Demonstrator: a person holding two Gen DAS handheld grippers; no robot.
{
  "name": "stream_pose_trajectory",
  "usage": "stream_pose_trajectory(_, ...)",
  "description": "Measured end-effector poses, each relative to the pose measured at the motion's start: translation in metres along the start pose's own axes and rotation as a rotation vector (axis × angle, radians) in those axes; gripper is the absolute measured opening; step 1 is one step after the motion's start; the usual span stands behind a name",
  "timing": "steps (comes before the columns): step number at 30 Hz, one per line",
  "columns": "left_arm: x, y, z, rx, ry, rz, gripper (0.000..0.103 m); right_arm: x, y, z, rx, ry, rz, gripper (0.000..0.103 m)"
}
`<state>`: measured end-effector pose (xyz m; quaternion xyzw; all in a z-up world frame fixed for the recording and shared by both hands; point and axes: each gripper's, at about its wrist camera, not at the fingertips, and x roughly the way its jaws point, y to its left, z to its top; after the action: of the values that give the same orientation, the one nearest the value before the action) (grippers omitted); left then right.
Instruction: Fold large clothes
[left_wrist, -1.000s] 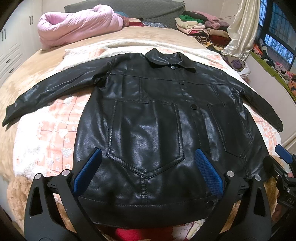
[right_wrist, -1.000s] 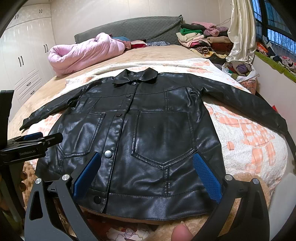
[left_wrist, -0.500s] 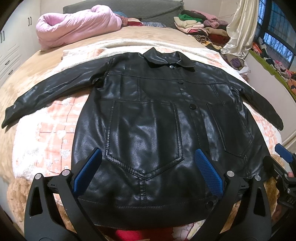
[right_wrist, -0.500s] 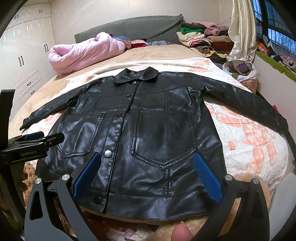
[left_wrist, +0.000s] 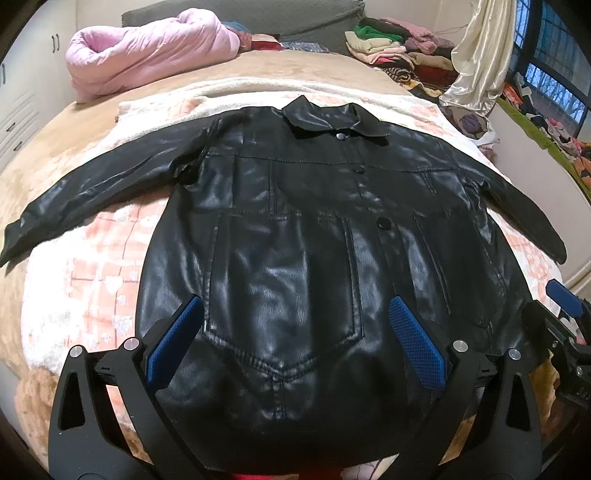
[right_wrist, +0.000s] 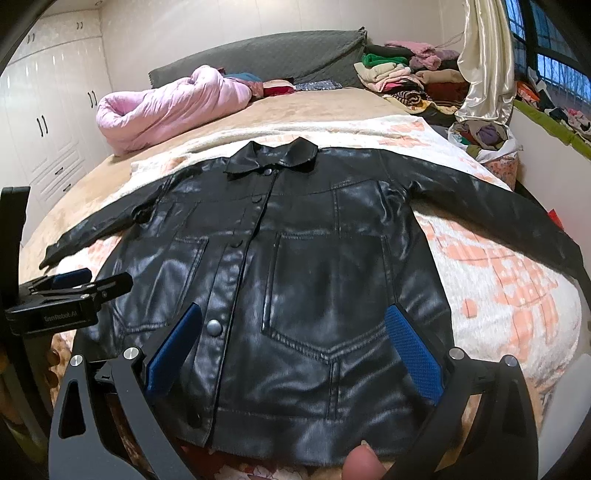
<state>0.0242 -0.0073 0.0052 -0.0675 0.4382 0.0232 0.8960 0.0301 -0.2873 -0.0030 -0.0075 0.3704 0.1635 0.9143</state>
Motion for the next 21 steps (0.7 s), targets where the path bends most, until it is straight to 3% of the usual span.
stream_pose_trajectory(21, 0.014, -0.004, 0.064, -0.032, -0.021, -0.032, 0.094, 0.021, -0.011, 0.062, 0.023, -0.025, 0.002, 0.099)
